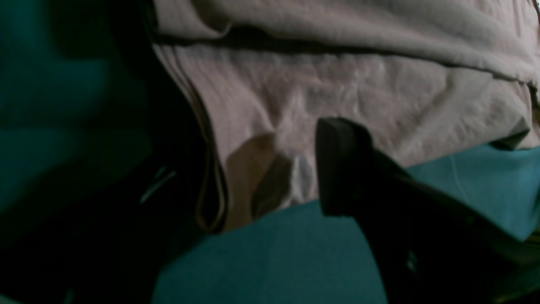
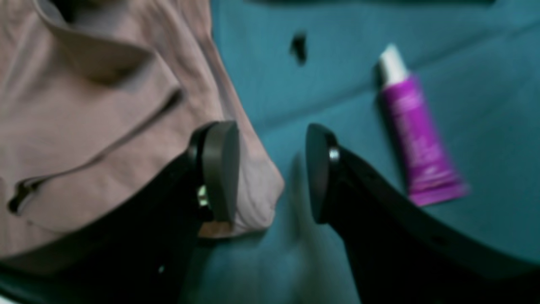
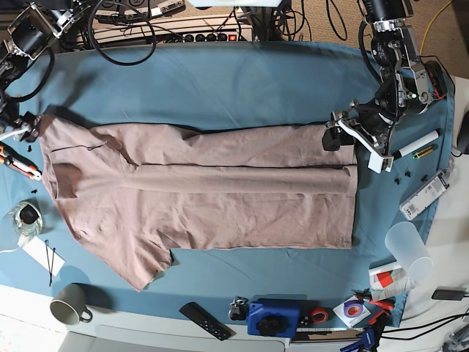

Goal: Fold the T-shirt properly
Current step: 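Release the fold and regrasp the folded edge with both grippers, then drag the folded shirt toward the robot with both grippers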

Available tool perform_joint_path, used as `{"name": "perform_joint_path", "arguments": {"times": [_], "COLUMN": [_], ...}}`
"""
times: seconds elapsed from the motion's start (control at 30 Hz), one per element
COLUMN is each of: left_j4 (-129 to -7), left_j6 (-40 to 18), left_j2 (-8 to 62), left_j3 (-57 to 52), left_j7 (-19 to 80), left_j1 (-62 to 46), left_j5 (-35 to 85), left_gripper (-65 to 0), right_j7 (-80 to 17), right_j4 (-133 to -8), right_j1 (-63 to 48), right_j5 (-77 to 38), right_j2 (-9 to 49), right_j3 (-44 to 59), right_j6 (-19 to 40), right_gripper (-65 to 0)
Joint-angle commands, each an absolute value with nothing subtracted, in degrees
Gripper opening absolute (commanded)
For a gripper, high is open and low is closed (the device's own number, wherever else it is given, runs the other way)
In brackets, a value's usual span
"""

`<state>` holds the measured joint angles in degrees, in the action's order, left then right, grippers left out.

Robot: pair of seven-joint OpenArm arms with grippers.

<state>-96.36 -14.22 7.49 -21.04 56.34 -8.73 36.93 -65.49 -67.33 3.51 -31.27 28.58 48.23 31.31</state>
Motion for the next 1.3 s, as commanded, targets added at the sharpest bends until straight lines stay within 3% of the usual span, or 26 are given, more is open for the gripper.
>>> {"name": "perform_joint_path", "arguments": {"times": [0.0,0.33,0.63,0.7,0.77,0.9,1.0,1.03,1.27], "left_j4": [-96.1,-96.1,-96.1,-96.1,-96.1,-96.1,-96.1,-96.1,-96.4], "left_j6": [-13.6,-13.6,-13.6,-13.6,-13.6,-13.6,-13.6,-13.6,-13.6], "left_j2": [7.5,7.5,7.5,7.5,7.5,7.5,7.5,7.5,8.0], "left_j3": [-20.8,-20.8,-20.8,-20.8,-20.8,-20.8,-20.8,-20.8,-20.8], "left_j7": [60.4,60.0,60.0,59.5,59.0,57.5,56.6,56.5,58.5], "left_j1": [-9.4,-9.3,-9.3,-9.3,-9.3,-9.3,-9.3,-9.3,-9.3], "left_j5": [35.2,35.2,35.2,35.2,35.2,35.2,35.2,35.2,34.3], "left_gripper": [-28.6,-28.6,-28.6,-28.6,-29.7,-42.8,-61.9,-65.0,-65.0], "right_j7": [-63.8,-70.8,-71.7,-70.8,-70.8,-70.9,-70.9,-70.9,-69.9], "right_j4": [-66.5,-60.6,-60.6,-60.6,-60.6,-60.6,-60.6,-60.6,-60.8], "right_j1": [4.1,3.5,3.5,3.5,3.5,3.5,3.5,3.5,3.5], "right_j5": [-31.7,-43.7,-43.9,-43.9,-43.9,-43.9,-43.9,-43.9,-46.8], "right_j2": [30.3,30.0,30.0,30.0,30.0,30.0,30.0,30.1,30.2], "right_j3": [48.5,48.4,48.4,48.4,48.3,48.3,48.3,48.3,50.7], "right_j6": [31.5,39.4,39.8,39.8,39.8,39.6,39.5,39.3,39.9], "right_gripper": [-39.0,-39.0,-39.4,-43.4,-51.9,-65.0,-65.0,-65.0,-65.0]}}
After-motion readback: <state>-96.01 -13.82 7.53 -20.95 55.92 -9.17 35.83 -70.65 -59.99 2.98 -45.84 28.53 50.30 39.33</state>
